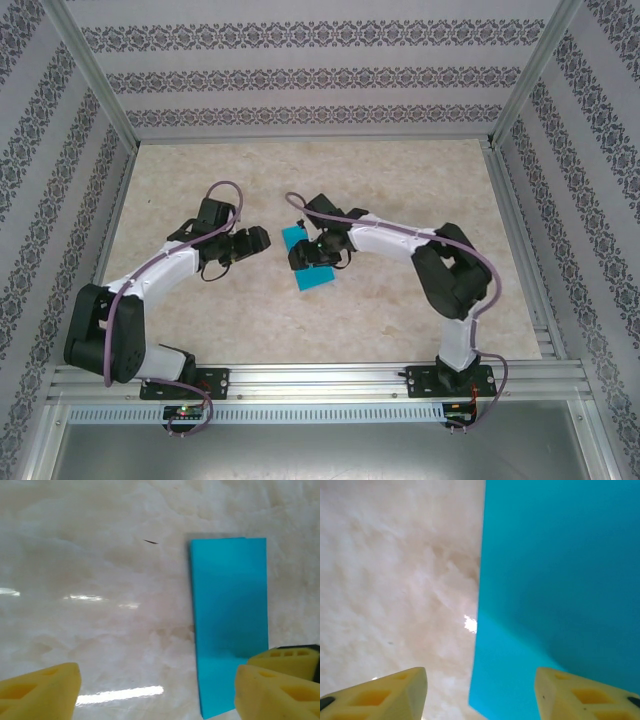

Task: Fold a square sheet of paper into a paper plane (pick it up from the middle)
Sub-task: Rotate the paper at the center of the table, then third fold the triangle at the center of the table.

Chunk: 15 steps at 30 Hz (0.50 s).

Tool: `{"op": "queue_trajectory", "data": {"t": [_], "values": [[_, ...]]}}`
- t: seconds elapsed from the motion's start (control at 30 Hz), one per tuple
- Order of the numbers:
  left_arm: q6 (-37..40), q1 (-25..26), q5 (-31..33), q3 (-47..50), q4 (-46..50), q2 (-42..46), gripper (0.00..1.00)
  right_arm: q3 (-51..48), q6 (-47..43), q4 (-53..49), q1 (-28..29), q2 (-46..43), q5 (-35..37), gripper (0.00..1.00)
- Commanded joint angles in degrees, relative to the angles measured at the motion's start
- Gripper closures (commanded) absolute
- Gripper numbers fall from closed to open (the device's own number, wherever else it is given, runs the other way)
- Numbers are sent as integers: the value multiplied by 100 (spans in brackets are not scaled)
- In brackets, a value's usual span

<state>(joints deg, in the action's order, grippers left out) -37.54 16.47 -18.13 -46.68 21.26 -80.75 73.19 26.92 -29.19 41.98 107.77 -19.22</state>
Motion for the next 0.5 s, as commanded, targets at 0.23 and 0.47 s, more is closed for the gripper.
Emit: {"op": "queue_trajectory", "data": {"t": [0.23,0.47], "values": [[-311,900,-956,-351,-1165,-904,54,-1462,1213,924,-608,-1239,477,40],[-390,1203,-978,-697,-1302,-1569,63,-1700,1193,854,-657,-1114,202,39]]}}
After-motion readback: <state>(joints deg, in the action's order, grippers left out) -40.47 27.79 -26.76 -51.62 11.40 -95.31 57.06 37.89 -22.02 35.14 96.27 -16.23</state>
